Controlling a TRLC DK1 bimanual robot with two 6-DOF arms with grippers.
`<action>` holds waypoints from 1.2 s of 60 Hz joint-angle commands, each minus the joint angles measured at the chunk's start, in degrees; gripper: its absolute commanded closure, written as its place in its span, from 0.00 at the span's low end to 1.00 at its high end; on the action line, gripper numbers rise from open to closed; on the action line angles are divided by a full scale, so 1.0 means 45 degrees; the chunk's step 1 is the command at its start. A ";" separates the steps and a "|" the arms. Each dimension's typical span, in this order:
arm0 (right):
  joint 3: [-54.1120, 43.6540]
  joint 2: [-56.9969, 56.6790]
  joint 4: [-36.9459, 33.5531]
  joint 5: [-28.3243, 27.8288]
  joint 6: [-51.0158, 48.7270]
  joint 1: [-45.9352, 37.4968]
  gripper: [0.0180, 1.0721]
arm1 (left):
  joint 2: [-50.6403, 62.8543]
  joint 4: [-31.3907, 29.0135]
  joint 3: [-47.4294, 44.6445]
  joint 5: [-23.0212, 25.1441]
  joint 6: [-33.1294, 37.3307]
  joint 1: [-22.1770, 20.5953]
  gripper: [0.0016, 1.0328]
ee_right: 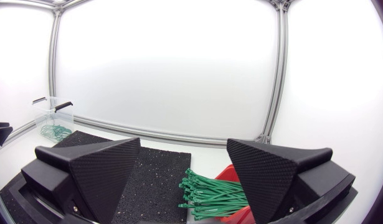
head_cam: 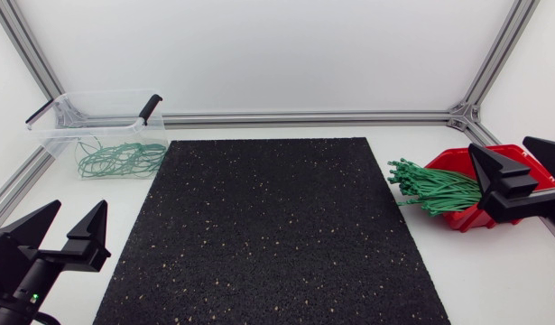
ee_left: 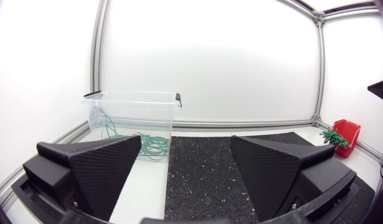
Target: Take a green cable tie from the red box, thread the tail through the head to close it, then place it in the transparent bin on the left.
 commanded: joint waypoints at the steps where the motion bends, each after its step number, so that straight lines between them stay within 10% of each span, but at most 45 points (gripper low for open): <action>1: 0.0811 0.0755 -0.0238 0.0137 0.0256 -0.0092 0.04 | -0.0086 -0.0192 -0.0527 0.0065 -0.0241 -0.0094 0.03; 33: 0.6339 0.7806 -0.4027 -0.2793 -0.0740 -0.3041 0.04 | -0.0086 -0.0212 -0.0507 0.0065 -0.0241 -0.0133 0.03; 72: 1.0089 1.3157 -0.9633 -0.2871 -1.1287 -0.3549 0.04 | -0.0086 -0.0231 -0.0507 0.0065 -0.0241 -0.0348 0.03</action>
